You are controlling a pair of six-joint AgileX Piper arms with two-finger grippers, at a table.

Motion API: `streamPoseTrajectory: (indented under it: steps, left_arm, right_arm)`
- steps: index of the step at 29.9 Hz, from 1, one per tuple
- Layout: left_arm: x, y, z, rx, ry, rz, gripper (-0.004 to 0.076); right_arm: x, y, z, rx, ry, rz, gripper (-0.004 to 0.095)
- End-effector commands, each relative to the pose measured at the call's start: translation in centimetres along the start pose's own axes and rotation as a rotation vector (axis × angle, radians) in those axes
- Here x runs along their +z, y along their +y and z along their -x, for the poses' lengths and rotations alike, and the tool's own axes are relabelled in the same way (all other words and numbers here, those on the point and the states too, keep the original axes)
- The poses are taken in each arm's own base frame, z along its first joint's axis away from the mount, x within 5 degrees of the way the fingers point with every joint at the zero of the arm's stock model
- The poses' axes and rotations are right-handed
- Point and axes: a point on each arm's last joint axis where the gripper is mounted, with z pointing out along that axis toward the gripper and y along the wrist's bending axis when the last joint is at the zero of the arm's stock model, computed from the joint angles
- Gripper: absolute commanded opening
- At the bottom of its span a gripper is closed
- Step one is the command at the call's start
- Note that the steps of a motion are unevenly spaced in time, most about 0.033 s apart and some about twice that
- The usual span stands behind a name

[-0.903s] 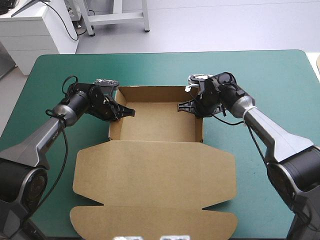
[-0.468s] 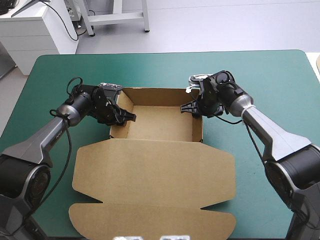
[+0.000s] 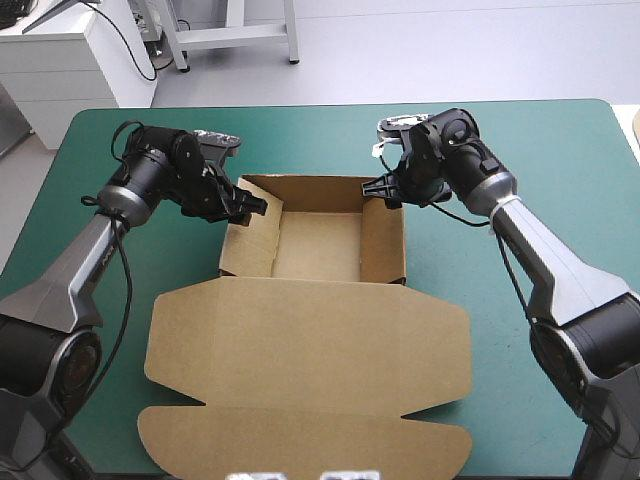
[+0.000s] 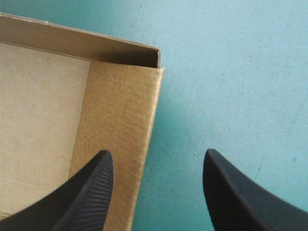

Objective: Fold the box

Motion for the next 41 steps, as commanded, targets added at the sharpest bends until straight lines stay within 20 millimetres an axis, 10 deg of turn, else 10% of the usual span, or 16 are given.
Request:
streamPoseTrajectory:
  steps: [1, 6, 11, 21, 29, 35, 41]
  left_arm:
    - [-5.3, -0.2, 0.7, 0.057, -0.095, 0.031, 0.044]
    - [-8.6, -0.1, 0.5, 0.072, -0.159, 0.063, 0.0335]
    - [-12.8, -0.3, -1.0, 0.085, -0.258, 0.071, -0.0003]
    - [-20.0, -0.7, -6.3, 0.128, -0.418, 0.074, -0.0008]
    - [-19.8, -0.6, -13.4, 0.134, -0.384, 0.068, -0.0008]
    - [-18.0, -0.3, -18.0, 0.134, -0.429, 0.07, -0.0008]
    - [-16.0, -0.1, -22.1, 0.127, -0.436, 0.068, -0.0008]
  right_arm:
    - [-3.4, -0.6, 0.4, -0.011, -0.075, -0.008, 0.0511]
    - [-3.4, -0.1, 0.1, 0.009, -0.041, 0.048, 0.0511]
    - [-3.2, 0.3, 0.0, 0.021, -0.024, 0.085, 0.051]
    - [-0.3, 0.7, 0.1, 0.033, 0.043, 0.089, 0.0509]
    - [3.0, 1.3, 0.0, 0.041, 0.121, 0.097, 0.0472]
    - [3.4, 1.3, -0.1, 0.034, 0.13, 0.095, 0.0]
    - [3.3, 1.2, 0.0, 0.023, 0.126, 0.088, -0.0016]
